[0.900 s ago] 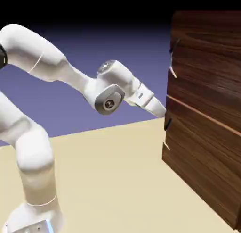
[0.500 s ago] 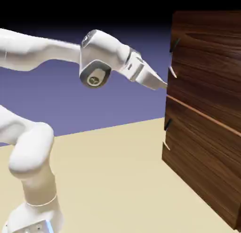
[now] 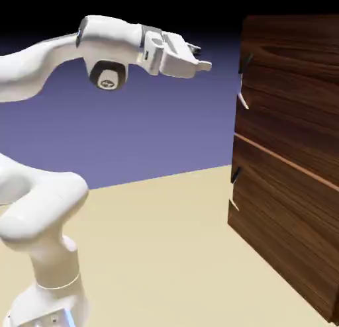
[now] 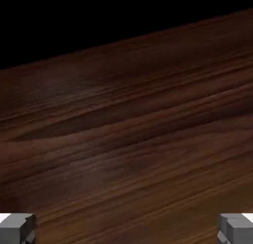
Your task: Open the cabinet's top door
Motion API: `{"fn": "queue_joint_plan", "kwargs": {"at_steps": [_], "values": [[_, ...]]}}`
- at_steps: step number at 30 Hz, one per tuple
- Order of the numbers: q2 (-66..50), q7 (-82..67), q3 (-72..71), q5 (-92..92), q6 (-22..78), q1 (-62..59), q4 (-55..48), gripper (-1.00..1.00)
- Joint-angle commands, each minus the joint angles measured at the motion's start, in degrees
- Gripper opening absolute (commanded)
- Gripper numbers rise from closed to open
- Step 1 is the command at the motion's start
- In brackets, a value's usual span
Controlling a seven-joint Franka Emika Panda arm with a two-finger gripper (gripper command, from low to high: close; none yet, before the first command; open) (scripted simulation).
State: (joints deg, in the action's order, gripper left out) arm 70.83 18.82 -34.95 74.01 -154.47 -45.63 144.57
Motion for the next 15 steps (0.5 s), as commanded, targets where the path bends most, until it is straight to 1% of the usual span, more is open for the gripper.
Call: {"fn": "queue_joint_plan", "kwargs": {"at_steps": [1, 15], "values": [[1.3, -0.8, -1.2, 2.5, 0.7, -1.6, -0.6, 0.00], [19.3, -11.9, -17.7, 37.4, 9.9, -23.4, -8.3, 0.00]]}}
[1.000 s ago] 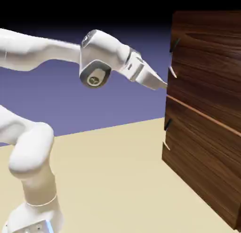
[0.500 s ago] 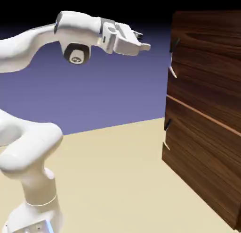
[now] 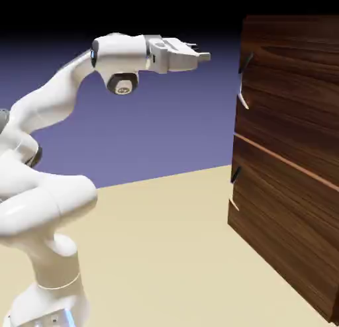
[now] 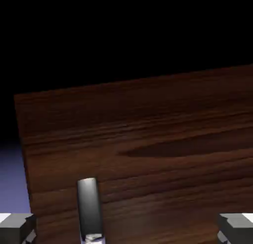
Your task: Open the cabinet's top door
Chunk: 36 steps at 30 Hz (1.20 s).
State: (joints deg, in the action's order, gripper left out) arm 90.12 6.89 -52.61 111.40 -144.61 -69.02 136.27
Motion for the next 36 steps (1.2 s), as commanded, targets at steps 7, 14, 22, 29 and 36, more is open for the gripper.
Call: {"fn": "queue_joint_plan", "kwargs": {"at_steps": [7, 14, 22, 29, 36], "values": [[9.0, -5.6, -8.2, 17.4, 4.6, -10.9, -3.9, 0.00], [9.8, -5.9, -10.7, 23.9, 4.9, -21.1, -12.9, 0.00], [10.6, -14.6, -8.1, 28.8, 15.3, -13.4, -0.4, -1.00], [10.9, -22.9, -2.5, 29.9, 30.8, -6.4, 14.1, -1.00], [10.4, -28.6, 6.2, 26.6, 48.3, -5.3, 24.8, -1.00]]}}
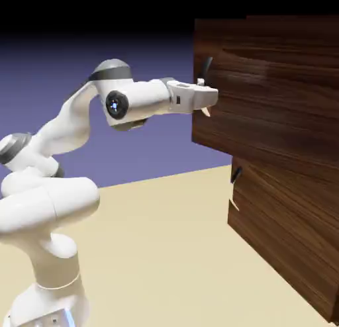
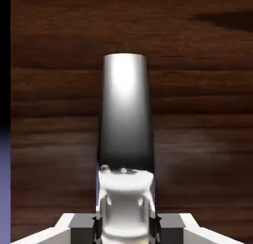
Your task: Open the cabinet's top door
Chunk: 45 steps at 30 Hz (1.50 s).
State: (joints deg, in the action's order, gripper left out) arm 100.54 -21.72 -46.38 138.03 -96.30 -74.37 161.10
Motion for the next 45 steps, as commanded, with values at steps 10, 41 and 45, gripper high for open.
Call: {"fn": "queue_joint_plan", "kwargs": {"at_steps": [10, 41, 45], "values": [[-10.2, -11.5, 16.9, -14.2, 24.9, -5.9, 6.5, -1.00], [-73.3, -56.9, 32.2, -70.4, 63.4, -22.9, -27.0, -1.00], [-81.6, -59.9, 32.0, -75.6, 65.1, -22.4, -34.7, -1.00]]}}
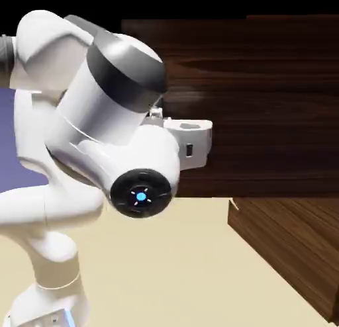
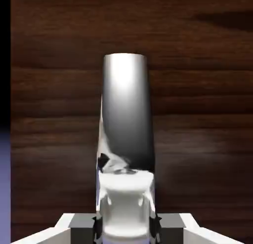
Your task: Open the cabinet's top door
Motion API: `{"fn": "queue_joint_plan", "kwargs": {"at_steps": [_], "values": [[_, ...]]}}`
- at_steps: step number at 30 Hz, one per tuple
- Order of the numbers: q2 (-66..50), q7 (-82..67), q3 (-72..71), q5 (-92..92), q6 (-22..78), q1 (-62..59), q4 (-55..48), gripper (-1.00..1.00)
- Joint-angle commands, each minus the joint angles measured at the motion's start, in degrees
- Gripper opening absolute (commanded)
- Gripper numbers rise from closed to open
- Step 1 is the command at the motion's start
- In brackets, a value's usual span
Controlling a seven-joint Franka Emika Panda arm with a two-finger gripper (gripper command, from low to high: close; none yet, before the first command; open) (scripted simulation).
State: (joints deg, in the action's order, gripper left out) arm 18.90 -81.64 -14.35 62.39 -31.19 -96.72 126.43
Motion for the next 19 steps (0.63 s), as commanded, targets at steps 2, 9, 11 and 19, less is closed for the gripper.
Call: {"fn": "queue_joint_plan", "kwargs": {"at_steps": [2, 9, 11, 19], "values": [[-4.1, -1.1, -0.2, -2.2, 0.9, 0.3, -4.1, -1.00], [-17.6, -2.6, -1.3, -8.1, 4.4, 1.6, -18.6, -1.00], [-21.2, -2.4, -1.7, -9.2, 5.5, 2.0, -22.8, -1.00], [-34.0, 0.6, -3.3, -11.1, 10.0, 3.9, -38.5, -1.00]]}}
